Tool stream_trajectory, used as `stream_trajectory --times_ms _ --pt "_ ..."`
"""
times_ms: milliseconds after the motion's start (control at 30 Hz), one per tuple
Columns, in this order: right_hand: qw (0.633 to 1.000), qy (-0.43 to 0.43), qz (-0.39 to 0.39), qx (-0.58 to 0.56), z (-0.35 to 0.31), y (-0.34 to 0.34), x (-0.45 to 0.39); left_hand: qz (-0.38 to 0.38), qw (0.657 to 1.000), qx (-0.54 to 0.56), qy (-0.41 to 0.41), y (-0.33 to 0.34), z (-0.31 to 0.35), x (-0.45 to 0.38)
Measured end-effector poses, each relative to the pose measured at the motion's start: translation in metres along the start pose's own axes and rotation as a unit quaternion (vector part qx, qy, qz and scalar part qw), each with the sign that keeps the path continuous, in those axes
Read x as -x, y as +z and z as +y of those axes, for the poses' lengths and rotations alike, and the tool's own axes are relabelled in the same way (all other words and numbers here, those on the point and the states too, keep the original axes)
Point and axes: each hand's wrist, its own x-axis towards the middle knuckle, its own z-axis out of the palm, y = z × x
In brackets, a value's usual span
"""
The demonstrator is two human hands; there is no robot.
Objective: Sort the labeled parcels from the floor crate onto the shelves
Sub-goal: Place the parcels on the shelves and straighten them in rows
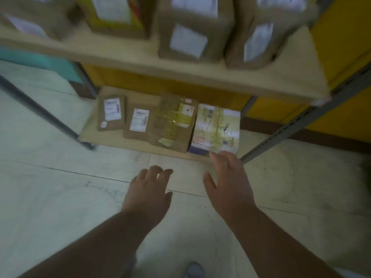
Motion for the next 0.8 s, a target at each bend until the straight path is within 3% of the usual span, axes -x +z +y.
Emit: stream_trajectory --times_ms 133,400,567,800 --pt "0.999 -0.04 0.004 -0.019 -0.063 -0.105 0.073 0.032 0.997 0.049 -0.057 -0.092 0.022 0.086" --pt "0.984 -0.171 0.035 -0.023 -0.179 -0.271 0.152 0.105 0.989 0.062 -0.083 -0.243 0.044 0.214" --pt "0.97 -0.221 0.087 -0.042 -0.271 -0.343 0.148 0.13 0.987 0.056 -0.072 -0.328 -0.006 0.231" --pt "0.94 -0.266 0.207 -0.058 -0.409 -0.43 0.115 0.219 0.974 0.032 -0.043 -0.469 -0.081 0.216"
